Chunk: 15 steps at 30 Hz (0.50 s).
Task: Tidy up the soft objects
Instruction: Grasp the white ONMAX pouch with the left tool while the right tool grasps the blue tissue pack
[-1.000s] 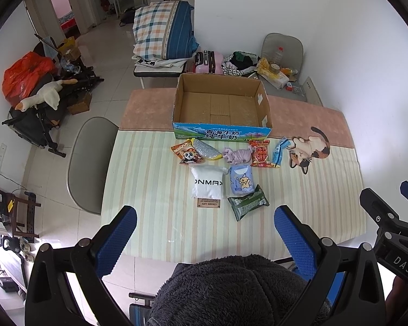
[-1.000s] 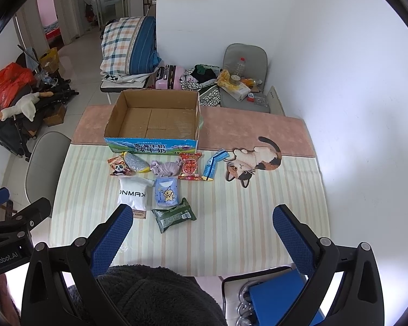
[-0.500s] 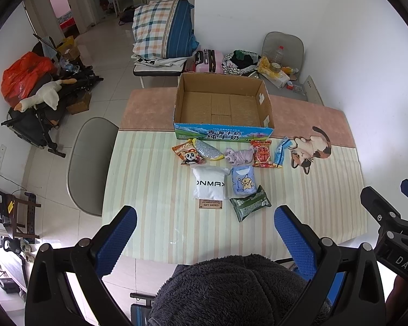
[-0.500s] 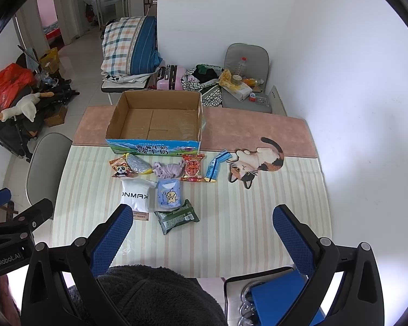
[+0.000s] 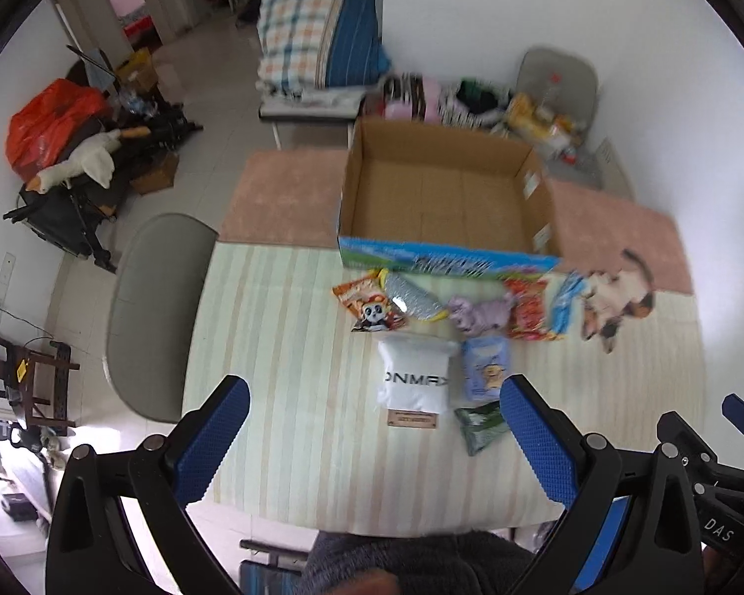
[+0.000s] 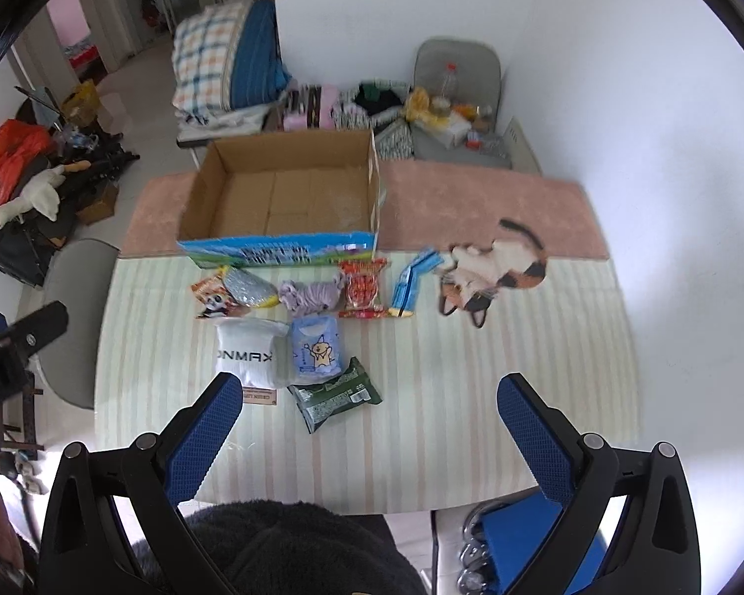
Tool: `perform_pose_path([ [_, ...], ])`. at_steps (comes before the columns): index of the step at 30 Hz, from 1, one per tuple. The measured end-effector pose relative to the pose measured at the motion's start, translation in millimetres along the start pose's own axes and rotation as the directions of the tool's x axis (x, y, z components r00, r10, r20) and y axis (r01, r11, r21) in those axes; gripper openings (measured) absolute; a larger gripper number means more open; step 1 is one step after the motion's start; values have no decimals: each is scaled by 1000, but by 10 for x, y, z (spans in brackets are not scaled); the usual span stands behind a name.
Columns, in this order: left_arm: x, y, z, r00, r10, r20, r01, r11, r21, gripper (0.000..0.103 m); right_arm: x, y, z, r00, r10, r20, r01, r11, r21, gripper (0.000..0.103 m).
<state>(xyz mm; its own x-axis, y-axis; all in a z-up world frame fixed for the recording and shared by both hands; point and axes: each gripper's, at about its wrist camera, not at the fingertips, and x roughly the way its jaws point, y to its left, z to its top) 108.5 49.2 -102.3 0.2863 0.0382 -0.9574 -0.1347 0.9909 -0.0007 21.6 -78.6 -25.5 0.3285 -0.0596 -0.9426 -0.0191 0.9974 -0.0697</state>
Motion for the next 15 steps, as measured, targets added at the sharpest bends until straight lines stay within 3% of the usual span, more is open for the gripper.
perform_pose_path([
  [4, 1014, -108, 99, 990, 60, -126, -48, 994, 98, 103, 880, 58, 180, 995, 35, -97, -37, 999, -10, 103],
  [6, 1546, -146, 62, 974, 23, -224, 0, 995, 99, 103, 1401, 116, 228, 988, 51, -147, -54, 998, -13, 103],
  [9, 2234, -184, -28, 926, -61, -372, 87, 995, 54, 96, 2209, 229, 255, 973, 61, -221, -69, 997, -31, 103],
  [15, 2901, -416, -157, 864, -153, -479, 173, 985, -3, 96, 3241, 213, 211, 941, 77, -331, -82, 997, -3, 103],
])
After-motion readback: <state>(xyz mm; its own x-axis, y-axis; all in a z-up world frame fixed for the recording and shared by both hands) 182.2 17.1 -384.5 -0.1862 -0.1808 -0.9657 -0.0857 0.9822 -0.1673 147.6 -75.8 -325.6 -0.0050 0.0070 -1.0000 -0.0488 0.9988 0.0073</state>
